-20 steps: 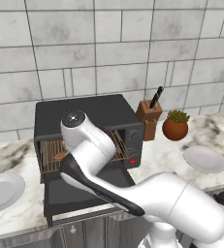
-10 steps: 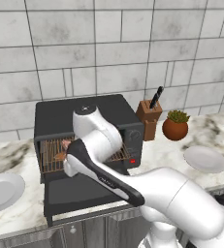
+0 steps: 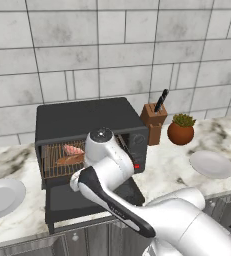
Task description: Open the toaster oven door. Place the baguette on the top rack in the toaster oven and place the steak on the bottom rack.
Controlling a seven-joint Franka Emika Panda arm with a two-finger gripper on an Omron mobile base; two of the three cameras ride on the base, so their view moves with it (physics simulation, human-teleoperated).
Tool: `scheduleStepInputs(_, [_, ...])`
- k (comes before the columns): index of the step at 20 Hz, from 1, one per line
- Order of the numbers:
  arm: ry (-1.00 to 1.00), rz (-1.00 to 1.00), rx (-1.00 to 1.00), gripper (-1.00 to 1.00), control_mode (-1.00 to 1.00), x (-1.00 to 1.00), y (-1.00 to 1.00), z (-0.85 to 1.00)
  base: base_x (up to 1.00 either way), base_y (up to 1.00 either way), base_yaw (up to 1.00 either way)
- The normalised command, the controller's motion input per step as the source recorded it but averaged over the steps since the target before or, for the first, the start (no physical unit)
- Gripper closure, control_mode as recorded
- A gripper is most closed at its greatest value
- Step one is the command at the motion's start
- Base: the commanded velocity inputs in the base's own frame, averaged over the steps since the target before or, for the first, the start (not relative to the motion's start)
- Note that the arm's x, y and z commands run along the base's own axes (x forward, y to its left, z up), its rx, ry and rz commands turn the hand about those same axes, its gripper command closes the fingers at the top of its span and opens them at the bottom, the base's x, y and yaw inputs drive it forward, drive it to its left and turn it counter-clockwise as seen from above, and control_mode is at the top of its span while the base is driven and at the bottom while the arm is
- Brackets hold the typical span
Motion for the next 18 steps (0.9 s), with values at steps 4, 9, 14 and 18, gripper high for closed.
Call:
scheduleStepInputs(4, [0.07, -0.09, 0.01, -1.0, -1.0, 0.2, -0.12, -0.23, 0.0, 0.0, 0.0])
scheduleStepInputs(9, [0.11, -0.14, 0.05, -1.0, -1.0, 0.2, -0.03, -0.16, 0.0, 0.0, 0.0])
scheduleStepInputs(14, [0.05, -0.17, 0.08, -1.0, -1.0, 0.12, 0.0, -0.04, 0.0, 0.0, 0.0])
scheduleStepInputs(18, [0.06, -0.27, 0.06, -1.0, -1.0, 0.06, 0.02, -0.02, 0.0, 0.0, 0.0])
